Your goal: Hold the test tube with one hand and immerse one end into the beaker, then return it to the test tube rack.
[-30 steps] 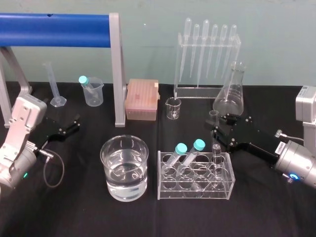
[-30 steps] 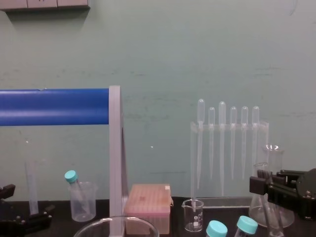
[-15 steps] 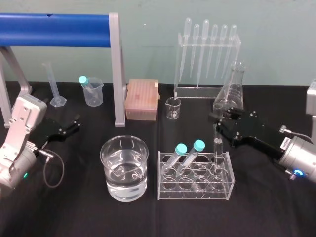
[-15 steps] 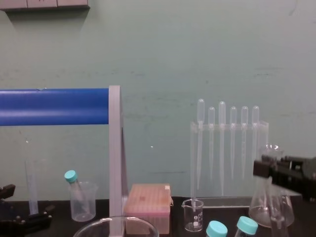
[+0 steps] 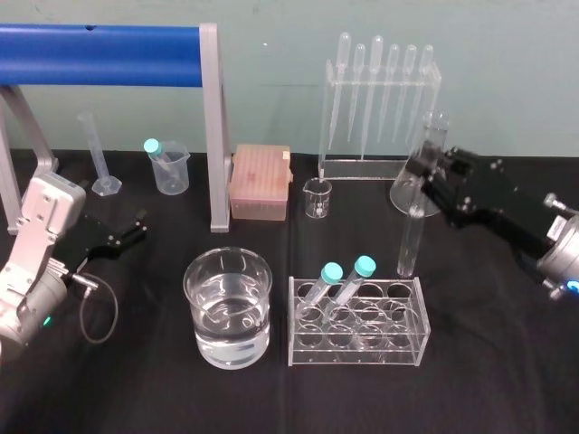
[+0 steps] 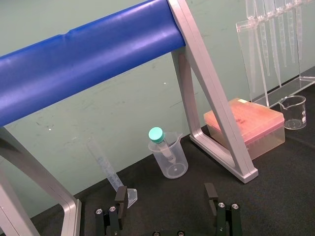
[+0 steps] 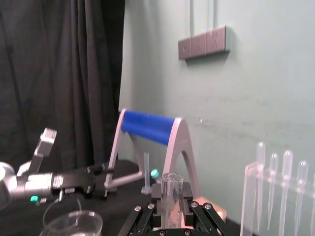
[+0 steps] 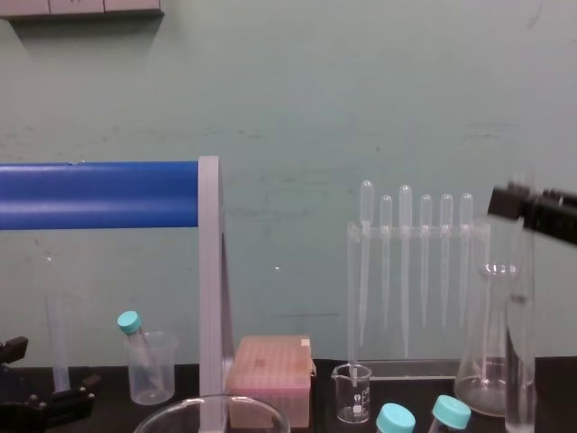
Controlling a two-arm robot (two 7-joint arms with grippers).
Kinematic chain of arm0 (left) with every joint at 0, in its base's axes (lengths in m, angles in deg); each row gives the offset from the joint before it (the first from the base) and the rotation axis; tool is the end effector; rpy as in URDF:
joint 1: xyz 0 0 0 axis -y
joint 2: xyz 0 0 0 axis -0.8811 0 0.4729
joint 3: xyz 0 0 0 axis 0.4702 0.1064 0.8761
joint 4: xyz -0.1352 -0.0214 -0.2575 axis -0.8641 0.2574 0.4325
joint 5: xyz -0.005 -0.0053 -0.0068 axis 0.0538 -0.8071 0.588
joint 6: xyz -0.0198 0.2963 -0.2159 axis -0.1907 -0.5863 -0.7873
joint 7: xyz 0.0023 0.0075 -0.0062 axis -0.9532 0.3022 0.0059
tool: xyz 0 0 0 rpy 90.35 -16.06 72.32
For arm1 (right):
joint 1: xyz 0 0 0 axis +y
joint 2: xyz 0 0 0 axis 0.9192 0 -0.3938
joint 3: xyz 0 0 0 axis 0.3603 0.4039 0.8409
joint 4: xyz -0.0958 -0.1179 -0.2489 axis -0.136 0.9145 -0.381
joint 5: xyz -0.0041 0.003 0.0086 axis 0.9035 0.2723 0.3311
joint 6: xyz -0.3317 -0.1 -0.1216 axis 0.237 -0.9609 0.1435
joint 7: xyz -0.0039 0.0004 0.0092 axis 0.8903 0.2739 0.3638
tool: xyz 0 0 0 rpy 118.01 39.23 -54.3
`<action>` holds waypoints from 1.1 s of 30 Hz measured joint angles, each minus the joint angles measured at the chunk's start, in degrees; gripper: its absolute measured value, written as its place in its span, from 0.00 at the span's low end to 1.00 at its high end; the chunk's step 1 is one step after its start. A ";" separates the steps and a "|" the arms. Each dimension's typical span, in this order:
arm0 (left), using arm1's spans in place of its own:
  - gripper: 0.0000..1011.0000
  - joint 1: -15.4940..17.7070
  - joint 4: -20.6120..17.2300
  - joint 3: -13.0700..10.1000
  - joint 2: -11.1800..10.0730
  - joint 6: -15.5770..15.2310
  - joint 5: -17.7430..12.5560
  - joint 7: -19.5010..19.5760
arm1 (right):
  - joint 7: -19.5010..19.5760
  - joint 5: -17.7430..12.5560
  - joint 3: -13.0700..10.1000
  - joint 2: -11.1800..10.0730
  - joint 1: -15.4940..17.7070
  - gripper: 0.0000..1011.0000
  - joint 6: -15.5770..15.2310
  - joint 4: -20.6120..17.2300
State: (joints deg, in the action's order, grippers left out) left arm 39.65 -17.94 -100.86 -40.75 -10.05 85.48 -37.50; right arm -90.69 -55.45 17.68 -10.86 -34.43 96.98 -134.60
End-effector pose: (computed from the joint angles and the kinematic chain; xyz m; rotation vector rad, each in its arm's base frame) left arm 0.4134 0.0679 -0.3147 0.3043 -0.2850 1.2479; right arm 0.4246 -0.0820 -0.2287 0.1658 -0.1243 -0.6574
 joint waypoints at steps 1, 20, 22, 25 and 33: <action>0.99 0.00 0.00 0.00 0.00 0.00 0.00 0.00 | -0.06 -0.24 -0.15 0.05 -0.08 0.24 0.22 -0.03; 0.99 0.00 0.00 0.00 0.00 0.00 0.00 0.00 | -0.91 2.34 1.41 4.65 -5.14 0.24 5.28 8.09; 0.99 0.00 0.00 0.00 0.00 0.00 0.00 0.00 | -0.86 2.48 1.45 4.71 -5.19 0.24 5.31 8.20; 0.99 0.00 0.00 0.00 0.00 0.00 0.00 0.00 | -0.85 2.42 1.43 4.67 -5.18 0.24 5.31 8.11; 0.99 0.00 0.00 0.00 0.00 0.00 0.00 0.00 | -0.85 2.18 1.37 4.58 -5.09 0.24 5.27 7.92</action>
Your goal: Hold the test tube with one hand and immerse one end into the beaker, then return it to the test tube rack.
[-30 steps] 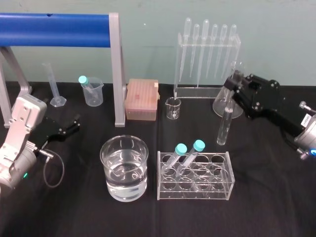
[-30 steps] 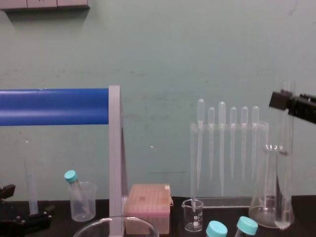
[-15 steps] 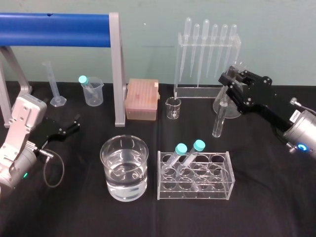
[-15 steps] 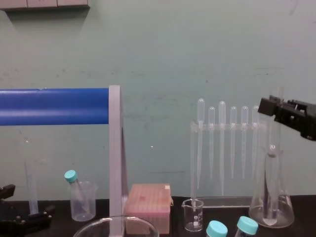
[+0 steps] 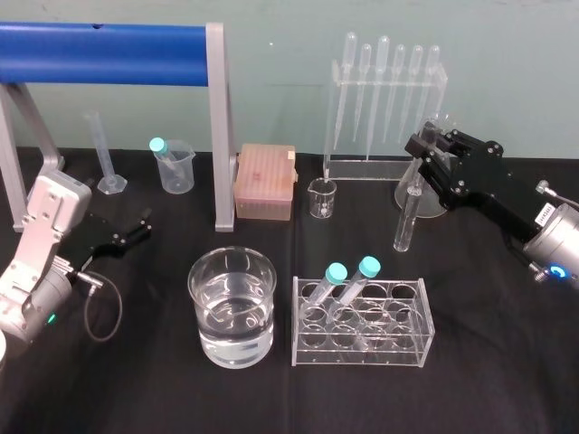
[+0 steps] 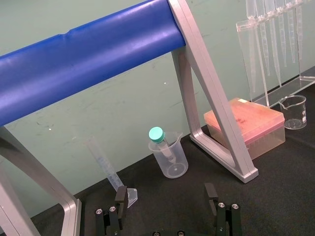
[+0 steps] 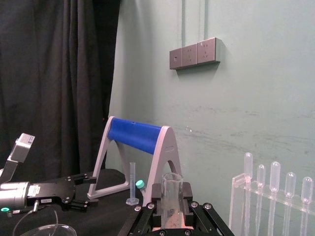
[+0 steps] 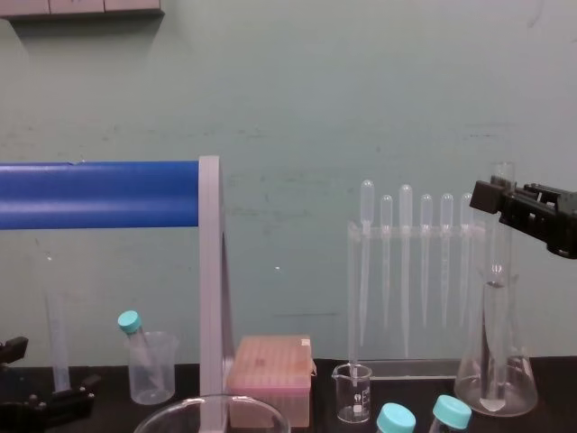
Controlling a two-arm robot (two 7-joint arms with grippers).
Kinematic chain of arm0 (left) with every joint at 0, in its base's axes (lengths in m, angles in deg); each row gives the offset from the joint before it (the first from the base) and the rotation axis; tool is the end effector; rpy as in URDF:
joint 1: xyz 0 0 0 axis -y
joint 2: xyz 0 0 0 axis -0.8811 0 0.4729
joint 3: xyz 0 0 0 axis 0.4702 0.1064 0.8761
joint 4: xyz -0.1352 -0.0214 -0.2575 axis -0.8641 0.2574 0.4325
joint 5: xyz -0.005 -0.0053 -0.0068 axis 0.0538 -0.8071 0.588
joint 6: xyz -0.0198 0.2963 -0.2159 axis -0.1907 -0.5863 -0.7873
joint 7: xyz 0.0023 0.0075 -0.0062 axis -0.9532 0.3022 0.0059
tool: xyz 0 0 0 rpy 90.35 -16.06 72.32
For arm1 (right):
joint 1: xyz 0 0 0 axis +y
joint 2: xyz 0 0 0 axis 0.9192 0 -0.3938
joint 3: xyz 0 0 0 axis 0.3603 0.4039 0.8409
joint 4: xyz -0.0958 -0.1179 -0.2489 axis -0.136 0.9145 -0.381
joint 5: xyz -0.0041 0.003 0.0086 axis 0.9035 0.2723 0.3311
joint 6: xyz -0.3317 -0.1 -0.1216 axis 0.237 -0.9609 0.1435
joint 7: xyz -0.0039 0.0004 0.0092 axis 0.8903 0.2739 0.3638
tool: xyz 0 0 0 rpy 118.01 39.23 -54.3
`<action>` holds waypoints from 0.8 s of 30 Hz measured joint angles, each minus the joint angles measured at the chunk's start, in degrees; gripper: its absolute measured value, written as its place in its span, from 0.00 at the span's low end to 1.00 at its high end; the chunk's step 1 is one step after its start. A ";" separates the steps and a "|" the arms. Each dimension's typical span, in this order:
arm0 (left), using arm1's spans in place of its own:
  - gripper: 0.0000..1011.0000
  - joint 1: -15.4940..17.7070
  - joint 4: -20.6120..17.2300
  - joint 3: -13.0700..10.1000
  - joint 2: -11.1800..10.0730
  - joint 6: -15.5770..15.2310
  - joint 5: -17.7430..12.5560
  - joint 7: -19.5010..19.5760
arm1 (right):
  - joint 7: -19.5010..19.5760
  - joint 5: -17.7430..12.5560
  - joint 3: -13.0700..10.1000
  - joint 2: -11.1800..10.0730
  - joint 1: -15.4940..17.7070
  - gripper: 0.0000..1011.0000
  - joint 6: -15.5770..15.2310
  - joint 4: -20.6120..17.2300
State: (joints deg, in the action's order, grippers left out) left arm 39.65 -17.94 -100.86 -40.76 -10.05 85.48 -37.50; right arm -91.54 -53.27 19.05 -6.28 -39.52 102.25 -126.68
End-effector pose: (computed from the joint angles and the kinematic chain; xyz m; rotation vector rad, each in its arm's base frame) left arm 0.4134 0.0680 -0.3147 0.3045 -0.2851 1.2479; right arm 0.4515 -0.0769 -0.2433 0.2139 -0.1790 -0.6880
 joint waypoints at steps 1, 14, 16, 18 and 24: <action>0.99 0.00 0.00 0.00 0.00 0.00 0.00 0.00 | 0.00 -0.01 0.00 0.00 0.00 0.24 0.00 -0.01; 0.99 0.00 0.00 0.00 0.00 0.00 0.00 0.00 | -0.03 -0.13 -0.07 -0.05 0.07 0.24 -0.05 -0.15; 0.99 0.00 0.00 0.00 0.00 0.00 0.00 0.00 | -0.03 -0.14 -0.08 -0.07 0.08 0.24 -0.06 -0.17; 0.99 0.00 0.00 0.00 0.00 0.00 0.00 0.00 | -0.04 -0.16 -0.08 -0.08 0.09 0.24 -0.07 -0.18; 0.99 0.00 0.00 0.00 0.00 0.00 0.00 0.00 | -0.06 -0.20 -0.08 -0.09 0.11 0.24 -0.10 -0.22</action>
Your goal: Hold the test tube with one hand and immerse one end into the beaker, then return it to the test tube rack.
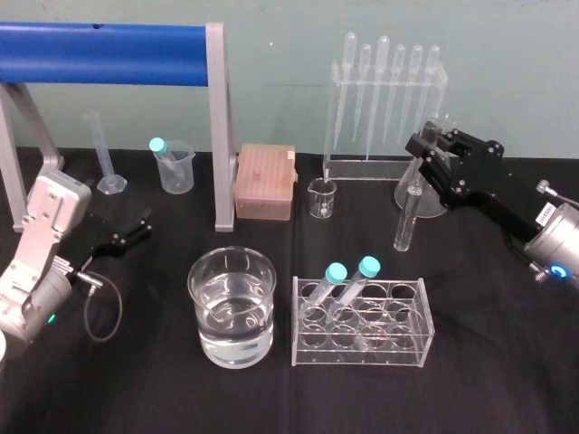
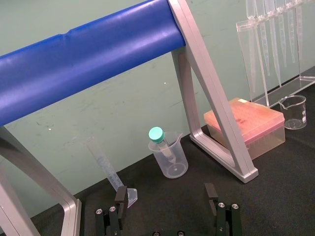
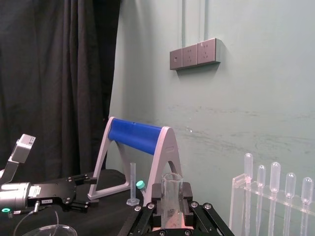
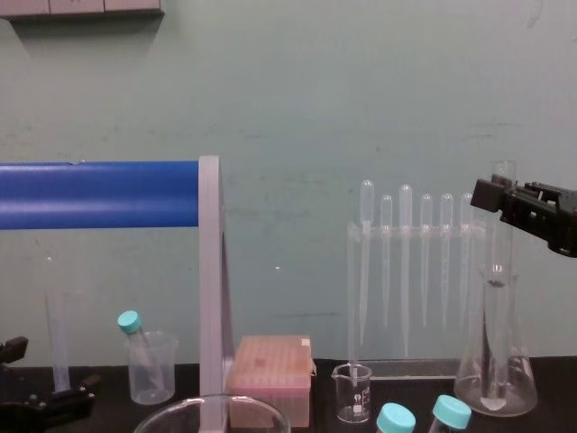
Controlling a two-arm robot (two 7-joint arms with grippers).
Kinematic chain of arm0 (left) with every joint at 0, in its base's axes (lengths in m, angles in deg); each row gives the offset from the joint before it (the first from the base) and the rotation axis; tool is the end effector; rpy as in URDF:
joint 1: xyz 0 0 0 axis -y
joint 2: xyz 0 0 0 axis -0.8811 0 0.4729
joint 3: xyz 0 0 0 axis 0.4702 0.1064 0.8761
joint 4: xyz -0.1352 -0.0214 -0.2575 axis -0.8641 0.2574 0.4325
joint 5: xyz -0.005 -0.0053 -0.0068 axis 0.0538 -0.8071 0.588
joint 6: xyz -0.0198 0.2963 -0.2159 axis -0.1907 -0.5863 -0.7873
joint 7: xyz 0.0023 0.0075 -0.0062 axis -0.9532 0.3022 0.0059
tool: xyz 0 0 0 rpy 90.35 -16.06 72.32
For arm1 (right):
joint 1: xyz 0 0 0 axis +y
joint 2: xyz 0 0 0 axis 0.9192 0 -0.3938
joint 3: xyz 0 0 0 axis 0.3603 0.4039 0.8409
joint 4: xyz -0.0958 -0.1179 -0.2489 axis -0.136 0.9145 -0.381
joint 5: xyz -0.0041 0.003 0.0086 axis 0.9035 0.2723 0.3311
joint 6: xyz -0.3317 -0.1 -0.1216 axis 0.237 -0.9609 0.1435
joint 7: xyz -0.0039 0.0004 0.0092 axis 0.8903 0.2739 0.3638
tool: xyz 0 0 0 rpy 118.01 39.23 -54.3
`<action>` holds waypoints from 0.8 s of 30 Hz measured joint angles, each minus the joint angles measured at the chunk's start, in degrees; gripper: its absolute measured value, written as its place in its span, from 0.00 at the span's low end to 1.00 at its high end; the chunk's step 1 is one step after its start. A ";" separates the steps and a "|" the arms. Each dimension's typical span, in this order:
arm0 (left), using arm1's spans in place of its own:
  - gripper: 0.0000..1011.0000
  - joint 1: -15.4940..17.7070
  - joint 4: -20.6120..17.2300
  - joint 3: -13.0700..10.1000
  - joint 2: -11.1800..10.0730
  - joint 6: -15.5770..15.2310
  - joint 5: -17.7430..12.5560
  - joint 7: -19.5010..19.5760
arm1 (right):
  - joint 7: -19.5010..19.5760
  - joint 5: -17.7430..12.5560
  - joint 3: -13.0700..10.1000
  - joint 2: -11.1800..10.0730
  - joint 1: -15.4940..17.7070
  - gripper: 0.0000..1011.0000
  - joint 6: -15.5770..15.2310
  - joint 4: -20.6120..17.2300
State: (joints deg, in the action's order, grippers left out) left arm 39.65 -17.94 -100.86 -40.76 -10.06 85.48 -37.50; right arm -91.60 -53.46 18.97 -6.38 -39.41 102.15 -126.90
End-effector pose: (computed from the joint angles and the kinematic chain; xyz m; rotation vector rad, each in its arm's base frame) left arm 0.4134 0.0680 -0.3147 0.3046 -0.2850 1.2479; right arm 0.4509 -0.0772 -0.2425 0.2158 -0.1779 -0.6866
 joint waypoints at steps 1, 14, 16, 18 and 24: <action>0.99 0.00 0.00 0.00 0.00 0.00 0.00 0.00 | 0.00 -0.01 0.00 0.00 0.00 0.24 0.00 -0.01; 0.99 0.00 0.00 0.00 0.00 0.00 0.00 0.00 | 0.00 -0.02 0.00 0.00 0.00 0.24 0.00 -0.01; 0.99 0.00 0.00 0.00 0.00 0.00 0.00 0.00 | -0.01 -0.02 0.00 0.00 0.00 0.24 0.00 -0.01; 0.99 0.00 0.00 0.00 0.00 0.00 0.00 0.00 | 0.00 -0.02 0.01 0.00 0.00 0.24 0.00 0.00; 0.99 0.00 0.00 0.00 0.00 0.00 0.00 0.00 | -0.63 -0.30 0.01 0.07 -0.21 0.24 -0.05 0.00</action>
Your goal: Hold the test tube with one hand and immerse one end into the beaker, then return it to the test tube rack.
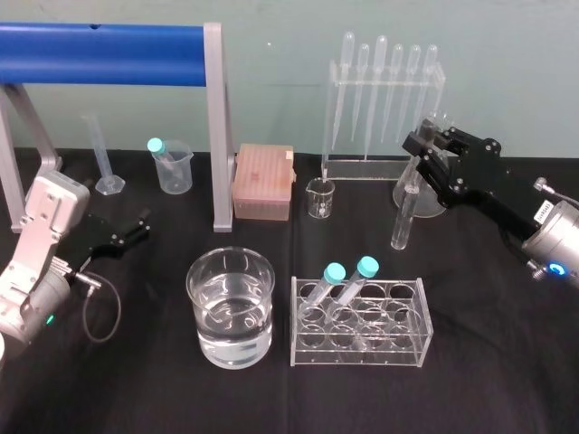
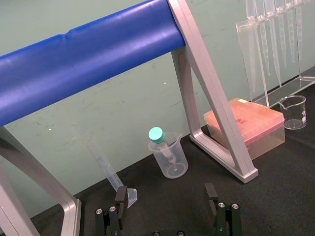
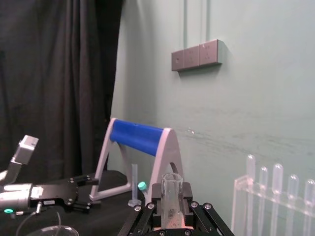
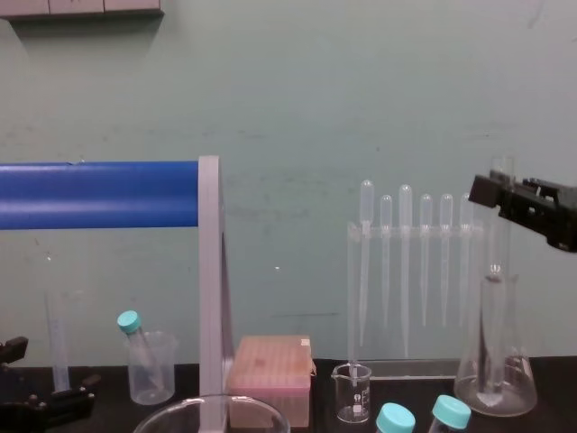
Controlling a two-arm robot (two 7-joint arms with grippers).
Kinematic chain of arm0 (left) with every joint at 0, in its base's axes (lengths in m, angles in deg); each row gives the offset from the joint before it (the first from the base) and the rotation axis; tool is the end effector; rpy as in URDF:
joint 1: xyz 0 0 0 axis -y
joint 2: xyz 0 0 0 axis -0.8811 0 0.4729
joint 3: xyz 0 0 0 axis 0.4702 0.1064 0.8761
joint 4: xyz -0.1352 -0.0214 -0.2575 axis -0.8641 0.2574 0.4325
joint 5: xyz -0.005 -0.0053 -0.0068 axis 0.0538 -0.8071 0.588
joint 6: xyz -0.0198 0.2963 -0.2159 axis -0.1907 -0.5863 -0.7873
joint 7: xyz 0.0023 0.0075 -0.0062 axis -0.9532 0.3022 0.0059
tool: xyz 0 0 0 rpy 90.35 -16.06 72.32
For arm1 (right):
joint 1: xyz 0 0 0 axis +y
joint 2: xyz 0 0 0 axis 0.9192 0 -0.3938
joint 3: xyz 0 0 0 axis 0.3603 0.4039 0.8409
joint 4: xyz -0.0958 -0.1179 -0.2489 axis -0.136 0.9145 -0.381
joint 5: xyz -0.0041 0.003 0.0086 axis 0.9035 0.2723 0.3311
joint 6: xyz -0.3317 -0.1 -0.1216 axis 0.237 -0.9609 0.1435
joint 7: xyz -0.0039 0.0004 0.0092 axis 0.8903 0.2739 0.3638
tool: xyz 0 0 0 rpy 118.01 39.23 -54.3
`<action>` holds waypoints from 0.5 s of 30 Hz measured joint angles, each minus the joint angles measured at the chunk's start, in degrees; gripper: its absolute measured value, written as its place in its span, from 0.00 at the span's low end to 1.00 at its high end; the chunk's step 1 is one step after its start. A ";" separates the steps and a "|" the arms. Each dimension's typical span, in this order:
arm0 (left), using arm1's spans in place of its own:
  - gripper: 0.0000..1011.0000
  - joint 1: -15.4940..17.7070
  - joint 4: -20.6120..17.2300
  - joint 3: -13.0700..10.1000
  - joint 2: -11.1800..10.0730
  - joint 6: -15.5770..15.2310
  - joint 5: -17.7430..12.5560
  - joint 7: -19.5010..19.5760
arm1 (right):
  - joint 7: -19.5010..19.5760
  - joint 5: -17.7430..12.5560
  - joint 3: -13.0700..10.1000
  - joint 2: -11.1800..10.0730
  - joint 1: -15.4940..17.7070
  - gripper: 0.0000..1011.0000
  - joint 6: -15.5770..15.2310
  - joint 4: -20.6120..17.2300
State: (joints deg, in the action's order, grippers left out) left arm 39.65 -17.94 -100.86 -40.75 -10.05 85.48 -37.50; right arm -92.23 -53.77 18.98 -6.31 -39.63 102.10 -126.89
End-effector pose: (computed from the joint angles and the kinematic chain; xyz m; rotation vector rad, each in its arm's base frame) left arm 0.4134 0.0679 -0.3147 0.3043 -0.2850 1.2479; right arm 0.4519 -0.0767 -0.2410 0.2213 -0.1785 -0.6756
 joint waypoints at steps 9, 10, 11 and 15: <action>0.99 0.00 0.00 0.00 0.00 0.00 0.00 0.00 | -5.46 -3.01 1.90 1.83 -4.27 0.24 -0.17 0.67; 0.99 0.00 0.00 0.00 0.00 0.00 0.00 0.00 | -6.05 -3.23 2.27 2.03 -4.81 0.24 -0.17 0.73; 0.99 0.00 0.00 0.00 0.00 0.00 0.00 0.00 | -6.66 -3.43 2.63 2.24 -5.32 0.24 -0.19 0.79; 0.99 0.00 0.00 0.00 0.00 0.00 0.00 0.00 | -9.80 -4.34 5.24 3.64 -8.20 0.24 -0.61 1.51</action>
State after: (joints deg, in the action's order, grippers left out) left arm 39.65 -17.94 -100.86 -40.76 -10.05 85.48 -37.50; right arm -102.03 -58.11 24.22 -2.67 -47.82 101.49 -125.38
